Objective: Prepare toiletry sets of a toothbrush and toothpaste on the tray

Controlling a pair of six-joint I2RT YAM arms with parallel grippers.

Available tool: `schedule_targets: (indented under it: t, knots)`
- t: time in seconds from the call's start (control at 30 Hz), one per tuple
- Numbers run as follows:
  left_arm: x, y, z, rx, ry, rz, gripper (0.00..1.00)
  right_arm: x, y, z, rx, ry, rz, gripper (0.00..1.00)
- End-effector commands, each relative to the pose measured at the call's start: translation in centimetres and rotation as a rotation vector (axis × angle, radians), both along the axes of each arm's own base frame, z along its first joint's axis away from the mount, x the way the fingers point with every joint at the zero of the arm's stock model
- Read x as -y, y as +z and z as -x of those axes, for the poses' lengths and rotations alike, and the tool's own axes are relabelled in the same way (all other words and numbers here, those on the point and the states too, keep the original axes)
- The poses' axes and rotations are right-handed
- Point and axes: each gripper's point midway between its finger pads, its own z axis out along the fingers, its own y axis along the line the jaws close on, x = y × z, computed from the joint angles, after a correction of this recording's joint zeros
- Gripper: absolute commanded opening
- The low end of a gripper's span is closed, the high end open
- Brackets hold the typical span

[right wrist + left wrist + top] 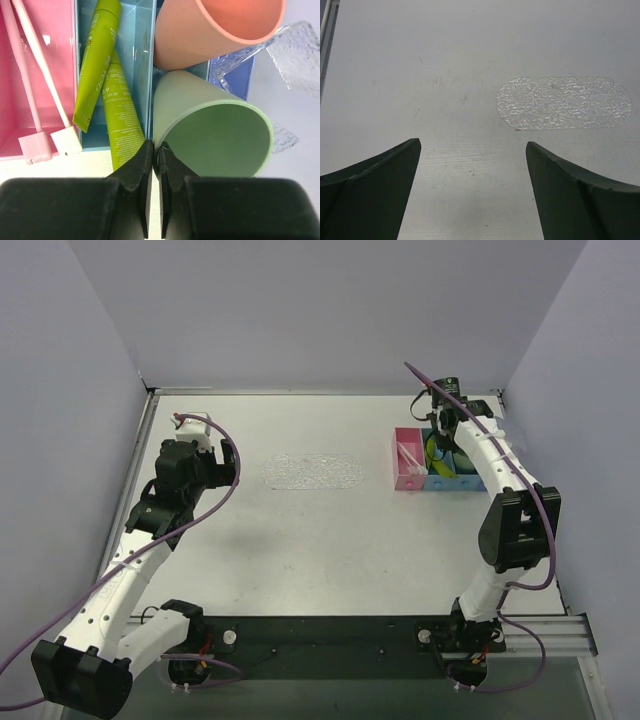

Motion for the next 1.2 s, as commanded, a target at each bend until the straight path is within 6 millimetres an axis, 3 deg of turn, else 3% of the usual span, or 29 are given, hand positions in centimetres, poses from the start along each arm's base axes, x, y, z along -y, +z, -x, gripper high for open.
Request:
schedule_targets:
  t: [0.0, 0.67, 0.8, 0.93, 1.17]
  knots:
    - [0.2, 1.9, -0.3, 0.07, -0.005, 0.027, 0.97, 1.1, 4.6, 0.4, 0.081, -0.024, 0.074, 0.0]
    - [0.4, 1.9, -0.3, 0.069, -0.011, 0.037, 0.97, -1.9, 10.3, 2.2, 0.226, 0.056, -0.022, 0.0]
    - [1.5, 2.0, -0.2, 0.075, -0.076, 0.046, 0.97, -4.5, 11.3, 3.0, 0.249, 0.151, -0.143, 0.0]
    - [3.4, 2.1, 0.2, 0.081, -0.181, 0.06, 0.97, -9.0, 11.7, 4.3, 0.24, 0.351, -0.288, 0.0]
    - [6.1, 2.8, 0.7, 0.093, -0.318, 0.131, 0.96, -16.2, 10.9, 6.4, 0.175, 0.612, -0.412, 0.0]
